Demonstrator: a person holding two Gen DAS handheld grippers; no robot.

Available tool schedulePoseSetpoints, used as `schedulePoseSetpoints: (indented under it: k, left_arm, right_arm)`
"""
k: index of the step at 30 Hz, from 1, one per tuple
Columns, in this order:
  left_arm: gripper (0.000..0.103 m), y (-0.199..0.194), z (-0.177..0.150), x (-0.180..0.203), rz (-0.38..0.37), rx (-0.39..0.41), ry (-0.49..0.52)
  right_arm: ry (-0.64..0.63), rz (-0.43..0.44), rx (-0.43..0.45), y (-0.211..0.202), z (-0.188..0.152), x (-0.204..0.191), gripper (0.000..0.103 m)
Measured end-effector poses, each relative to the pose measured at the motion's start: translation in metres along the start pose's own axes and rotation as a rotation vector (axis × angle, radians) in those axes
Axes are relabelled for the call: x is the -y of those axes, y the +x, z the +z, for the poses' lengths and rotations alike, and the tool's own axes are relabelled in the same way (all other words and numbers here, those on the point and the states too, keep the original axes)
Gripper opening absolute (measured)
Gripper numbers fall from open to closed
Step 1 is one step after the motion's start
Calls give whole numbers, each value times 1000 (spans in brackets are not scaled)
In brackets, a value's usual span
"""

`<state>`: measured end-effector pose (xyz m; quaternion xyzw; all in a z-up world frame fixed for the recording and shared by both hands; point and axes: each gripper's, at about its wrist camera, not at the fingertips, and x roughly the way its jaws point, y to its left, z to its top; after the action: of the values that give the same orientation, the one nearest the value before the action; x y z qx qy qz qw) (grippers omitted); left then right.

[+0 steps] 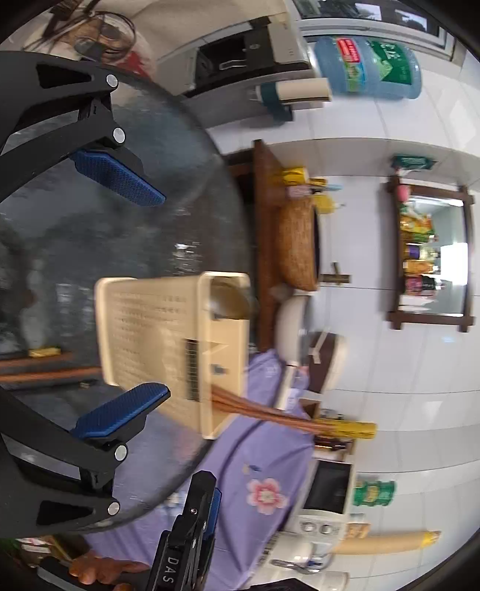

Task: Organize utensils
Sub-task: 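Open both tools over the holder and move back to the table utensils, then grasp a gold-tipped black chopstick with the left tool while the right tool grasps another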

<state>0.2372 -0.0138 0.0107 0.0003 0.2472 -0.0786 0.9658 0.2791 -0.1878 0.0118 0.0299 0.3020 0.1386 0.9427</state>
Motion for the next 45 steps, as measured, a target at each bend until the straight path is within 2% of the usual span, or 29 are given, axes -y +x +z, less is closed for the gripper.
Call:
schedulePoseSetpoints:
  k: [4, 6, 7, 9, 12, 23, 28, 30, 36, 45]
  left_arm:
    - [91, 3, -38, -6, 23, -122, 0]
    - [75, 4, -53, -5, 20, -170, 3]
    - [72, 5, -64, -3, -2, -208, 7]
    - [59, 4, -76, 0, -26, -241, 9]
    - [55, 1, -91, 6, -47, -278, 24]
    - [54, -5, -116, 8, -96, -347, 35]
    - [54, -6, -119, 9, -106, -359, 42]
    - [54, -8, -120, 10, -111, -358, 44]
    - [53, -4, -117, 22, -139, -360, 69]
    - [47, 12, -114, 28, -153, -383, 74]
  right_arm:
    - [-24, -21, -120, 19, -39, -10, 53]
    - [-38, -15, -180, 29, -60, -19, 53]
    - [-52, -13, -211, 35, -71, -25, 53]
    - [-65, -20, -239, 42, -85, -31, 53]
    - [-61, -24, -279, 53, -98, -36, 53]
    - [-100, -14, -334, 73, -112, -58, 53]
    - [-139, -40, -352, 78, -113, -64, 53]
    - [-138, -46, -355, 77, -112, -63, 44]
    - [-138, -38, -364, 69, -112, -42, 33]
    - [-129, -23, -364, 65, -111, -23, 29]
